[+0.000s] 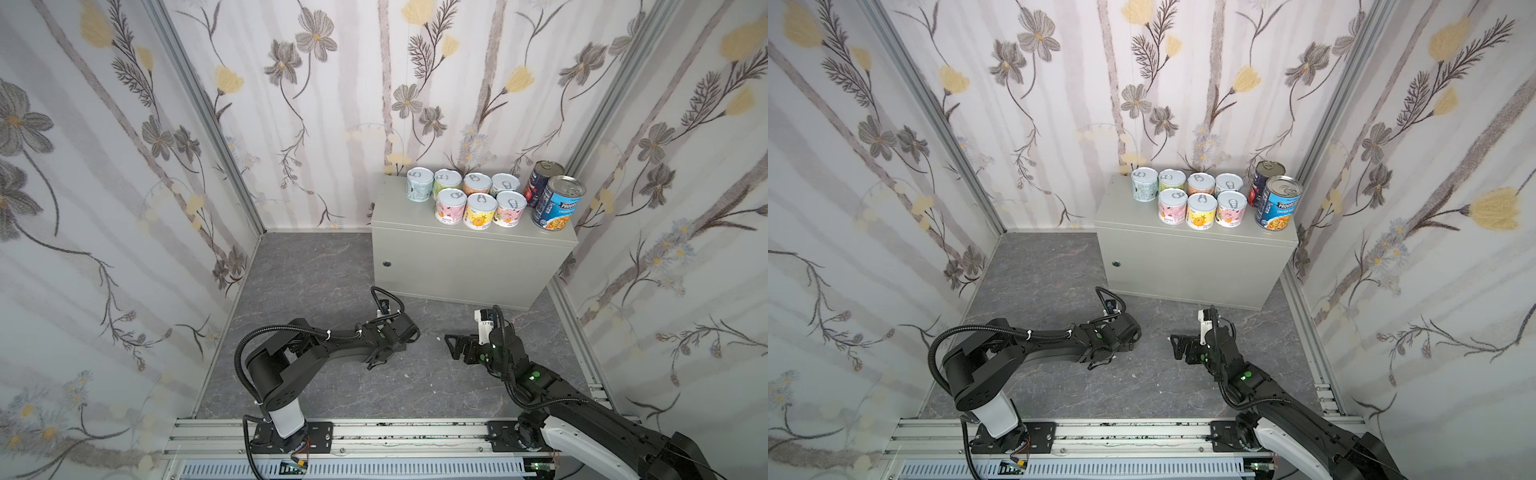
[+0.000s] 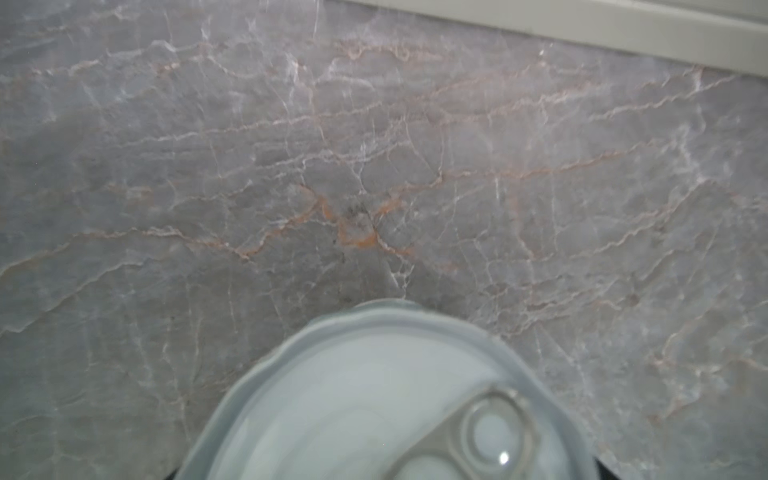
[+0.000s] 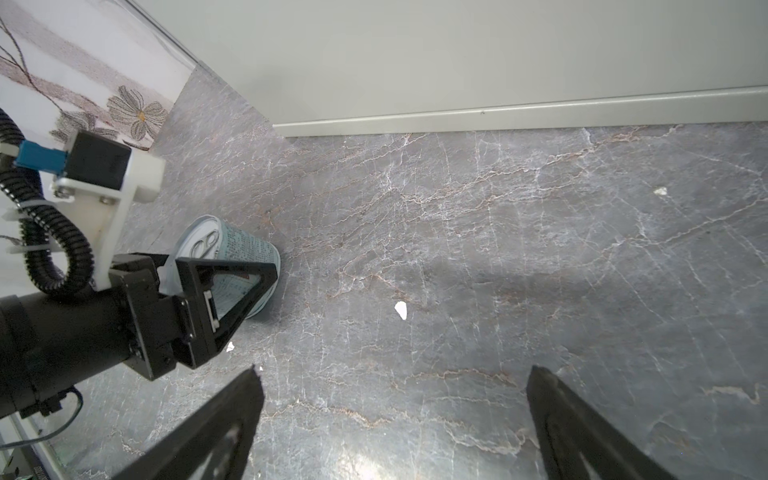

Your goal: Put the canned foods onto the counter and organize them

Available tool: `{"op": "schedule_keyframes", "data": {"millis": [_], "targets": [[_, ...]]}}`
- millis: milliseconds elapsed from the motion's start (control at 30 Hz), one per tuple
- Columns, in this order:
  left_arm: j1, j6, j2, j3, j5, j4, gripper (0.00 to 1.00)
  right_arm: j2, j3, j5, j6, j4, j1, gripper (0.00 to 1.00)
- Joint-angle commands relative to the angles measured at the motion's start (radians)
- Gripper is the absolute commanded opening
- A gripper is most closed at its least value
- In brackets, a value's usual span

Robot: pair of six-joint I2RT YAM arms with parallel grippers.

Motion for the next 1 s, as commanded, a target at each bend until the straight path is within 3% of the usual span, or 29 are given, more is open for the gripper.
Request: {"op": "schedule_keyframes", "data": {"millis": [0,233,500,967], "targets": [[0.001,0.019,-0.026,-0.018,0.008,0.038,0.88,-0.005,0.005,-0.002,-0.013,0.015,-0.001,1.0],[0.001,0.106,-0.098,-0.104,0.042,0.174,1.0,-0.034,-0.006,0.001,-0.012,0.012,-0.002,1.0],[0.003,0.208,-0.199,-0.279,0.042,0.468,1.0,-0.056,-0.012,0.001,-0.011,0.004,-0.006,1.0],[0.004,0.302,-0.085,-0.356,-0.042,0.736,1.0,-0.096,-0.013,-0.002,-0.006,-0.007,-0.008,1.0]]}}
